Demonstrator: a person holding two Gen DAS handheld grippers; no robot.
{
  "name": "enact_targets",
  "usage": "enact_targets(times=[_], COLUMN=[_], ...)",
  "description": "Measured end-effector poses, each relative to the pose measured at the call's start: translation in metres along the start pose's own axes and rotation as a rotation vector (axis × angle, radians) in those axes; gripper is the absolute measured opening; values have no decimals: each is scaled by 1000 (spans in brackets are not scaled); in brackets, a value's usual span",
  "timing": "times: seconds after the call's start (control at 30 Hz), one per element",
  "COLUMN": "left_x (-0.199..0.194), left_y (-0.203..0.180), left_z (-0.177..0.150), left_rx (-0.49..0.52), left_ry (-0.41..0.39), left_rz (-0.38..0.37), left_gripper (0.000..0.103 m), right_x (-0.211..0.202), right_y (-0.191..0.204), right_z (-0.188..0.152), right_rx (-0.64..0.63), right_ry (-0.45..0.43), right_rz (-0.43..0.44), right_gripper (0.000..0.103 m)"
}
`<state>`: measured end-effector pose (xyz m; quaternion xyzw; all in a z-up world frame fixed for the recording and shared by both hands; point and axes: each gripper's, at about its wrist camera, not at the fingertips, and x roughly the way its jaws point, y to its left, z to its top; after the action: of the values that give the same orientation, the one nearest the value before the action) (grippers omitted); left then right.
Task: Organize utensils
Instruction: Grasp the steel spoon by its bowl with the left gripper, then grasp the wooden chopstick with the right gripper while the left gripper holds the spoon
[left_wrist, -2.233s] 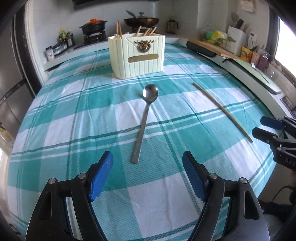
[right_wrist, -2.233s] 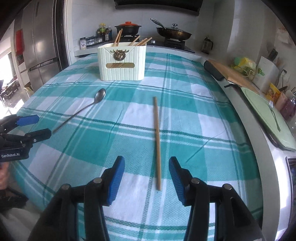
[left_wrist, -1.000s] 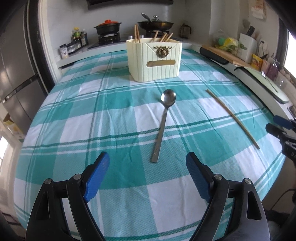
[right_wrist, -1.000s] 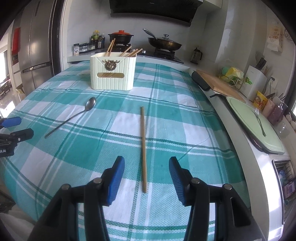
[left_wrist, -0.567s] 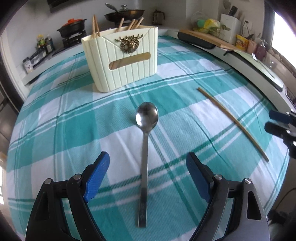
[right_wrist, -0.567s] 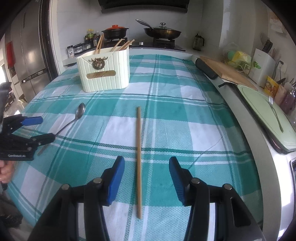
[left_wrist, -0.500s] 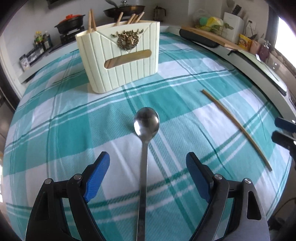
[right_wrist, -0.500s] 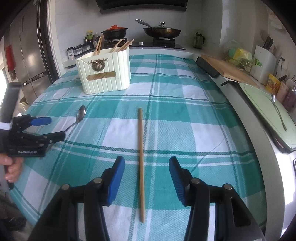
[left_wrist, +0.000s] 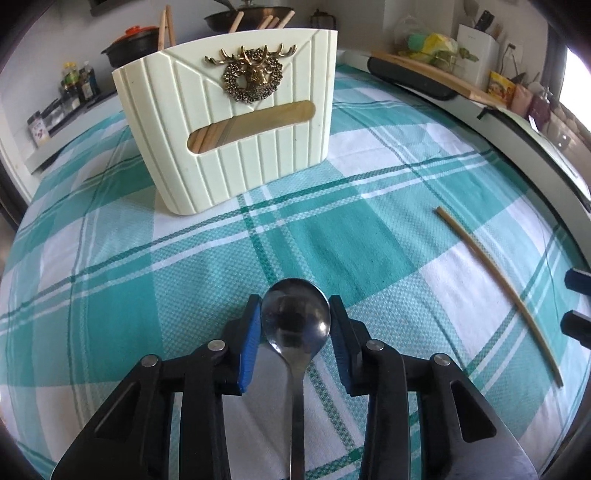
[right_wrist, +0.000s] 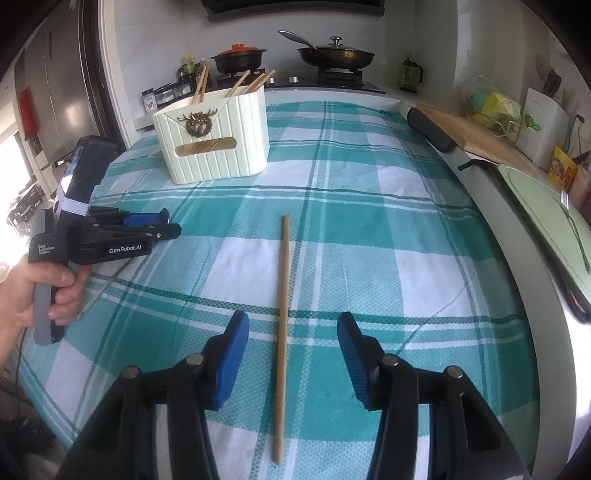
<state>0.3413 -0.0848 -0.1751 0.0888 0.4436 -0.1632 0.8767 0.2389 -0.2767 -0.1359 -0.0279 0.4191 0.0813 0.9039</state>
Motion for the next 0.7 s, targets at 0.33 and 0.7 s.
enact_targets(times=[0.33, 0.7], left_x=[-25, -47], left_y=[54, 116], left_z=[-33, -53], left_rx=[-148, -286], left_ry=[5, 5], left_rz=[132, 86], left_gripper=[36, 60], right_x=[49, 45], right_y=[13, 33], right_z=[-1, 4], right_rx=[-59, -80], right_ry=[99, 101], right_rz=[-31, 53], right_gripper=[37, 41])
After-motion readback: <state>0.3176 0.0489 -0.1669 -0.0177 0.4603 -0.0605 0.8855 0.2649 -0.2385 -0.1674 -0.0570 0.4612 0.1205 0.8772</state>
